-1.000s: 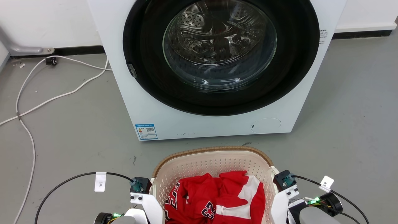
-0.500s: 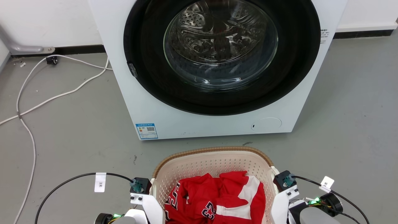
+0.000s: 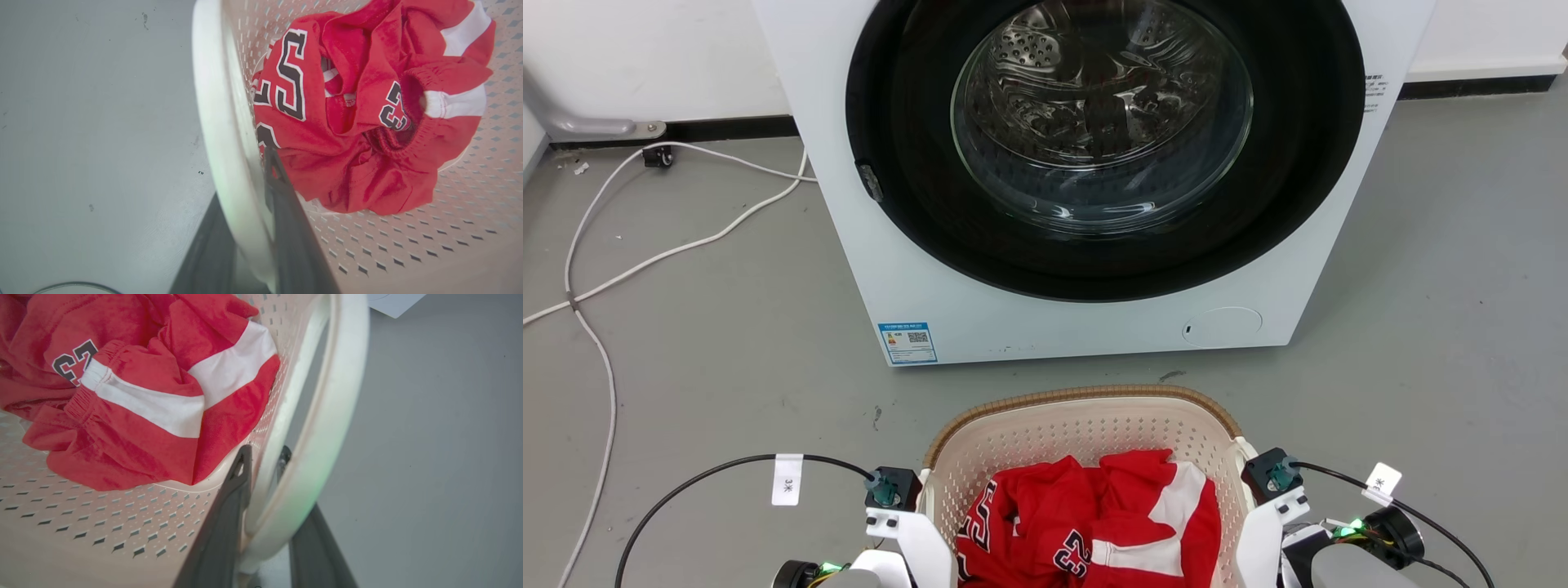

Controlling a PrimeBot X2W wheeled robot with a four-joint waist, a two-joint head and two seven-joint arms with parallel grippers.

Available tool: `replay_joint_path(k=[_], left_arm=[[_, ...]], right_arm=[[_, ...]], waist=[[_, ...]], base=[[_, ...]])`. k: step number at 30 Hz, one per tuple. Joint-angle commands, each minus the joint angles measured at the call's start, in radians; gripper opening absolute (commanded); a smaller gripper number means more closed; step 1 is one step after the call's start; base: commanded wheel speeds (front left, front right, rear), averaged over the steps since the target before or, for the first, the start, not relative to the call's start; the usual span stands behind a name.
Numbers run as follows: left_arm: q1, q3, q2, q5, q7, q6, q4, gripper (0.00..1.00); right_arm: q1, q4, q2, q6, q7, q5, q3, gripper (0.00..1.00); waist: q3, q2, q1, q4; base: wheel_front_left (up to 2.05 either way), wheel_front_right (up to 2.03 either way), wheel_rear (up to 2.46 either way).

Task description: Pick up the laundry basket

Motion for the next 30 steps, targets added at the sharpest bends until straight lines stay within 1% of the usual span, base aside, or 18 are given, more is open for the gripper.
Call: replay_joint_path(k=[1, 30], left_arm=[[-0.013, -0.007, 0.005, 0.002, -0.010, -0.004, -0.003, 0.00], [-0.019, -0.043, 0.014, -0.033, -0.014, -0.004, -0.002, 0.00]], right_arm=[[0.001, -0.004, -0.006, 0.003, -0.006, 0.000, 0.007, 0.00], [0.000, -0.004, -0.006, 0.003, -0.006, 0.015, 0.018, 0.00]], waist=[[-0.001, 0.0000, 0.0000, 0.000], [-0.001, 0.0000, 0.0000, 0.003]], base=[[0.00, 0.00, 0.00], [0.00, 0.00, 0.00]])
